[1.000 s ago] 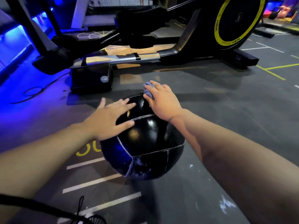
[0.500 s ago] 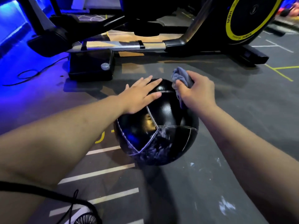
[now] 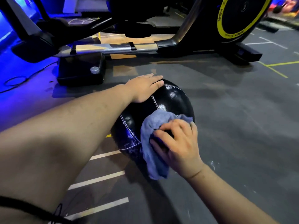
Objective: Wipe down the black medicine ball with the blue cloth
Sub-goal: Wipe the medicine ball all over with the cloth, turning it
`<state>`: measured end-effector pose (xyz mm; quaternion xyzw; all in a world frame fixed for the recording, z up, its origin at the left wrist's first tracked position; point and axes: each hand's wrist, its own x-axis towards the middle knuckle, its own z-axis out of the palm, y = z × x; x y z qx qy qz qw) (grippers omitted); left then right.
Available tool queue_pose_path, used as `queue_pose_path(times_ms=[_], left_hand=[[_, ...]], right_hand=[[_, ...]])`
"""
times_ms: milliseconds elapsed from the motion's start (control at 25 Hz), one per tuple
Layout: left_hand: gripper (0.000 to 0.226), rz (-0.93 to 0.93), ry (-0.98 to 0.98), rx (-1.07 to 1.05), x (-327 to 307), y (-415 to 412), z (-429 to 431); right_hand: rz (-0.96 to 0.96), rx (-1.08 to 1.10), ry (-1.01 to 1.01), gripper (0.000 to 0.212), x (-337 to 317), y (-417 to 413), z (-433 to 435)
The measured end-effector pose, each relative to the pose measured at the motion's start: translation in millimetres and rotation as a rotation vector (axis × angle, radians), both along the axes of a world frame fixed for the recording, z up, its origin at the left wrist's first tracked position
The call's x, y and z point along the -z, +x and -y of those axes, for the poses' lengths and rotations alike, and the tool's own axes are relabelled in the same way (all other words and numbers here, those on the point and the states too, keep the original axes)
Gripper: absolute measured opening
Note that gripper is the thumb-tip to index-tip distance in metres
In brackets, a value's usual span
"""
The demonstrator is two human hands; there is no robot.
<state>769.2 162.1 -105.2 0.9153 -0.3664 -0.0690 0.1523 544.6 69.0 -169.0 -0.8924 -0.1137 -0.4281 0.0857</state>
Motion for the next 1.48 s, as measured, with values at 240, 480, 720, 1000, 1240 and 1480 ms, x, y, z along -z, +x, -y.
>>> queue_pose_path(times_ms=[240, 480, 720, 1000, 1240, 1480], left_hand=[[0.045, -0.145, -0.459, -0.219, -15, -3, 21], [0.034, -0.067, -0.53, -0.113, 4, 20, -16], [0.044, -0.03, -0.36, -0.111, 32, 28, 3], [0.043, -0.029, -0.422, -0.104, 32, 57, 38], [0.052, 0.019, -0.532, -0.058, 39, 68, 47], [0.047, -0.019, -0.546, -0.089, 40, 66, 56]], right_hand=[[-0.099, -0.011, 0.156, 0.024, 10, 35, 39], [-0.275, 0.085, 0.429, 0.048, -34, 83, 94], [-0.449, 0.266, 0.373, 0.053, -42, 109, 108], [-0.295, 0.358, 0.45, 0.059, -40, 163, 121], [-0.107, 0.051, -0.14, 0.045, 8, 100, 64], [-0.266, 0.197, 0.232, 0.044, -51, 187, 138]])
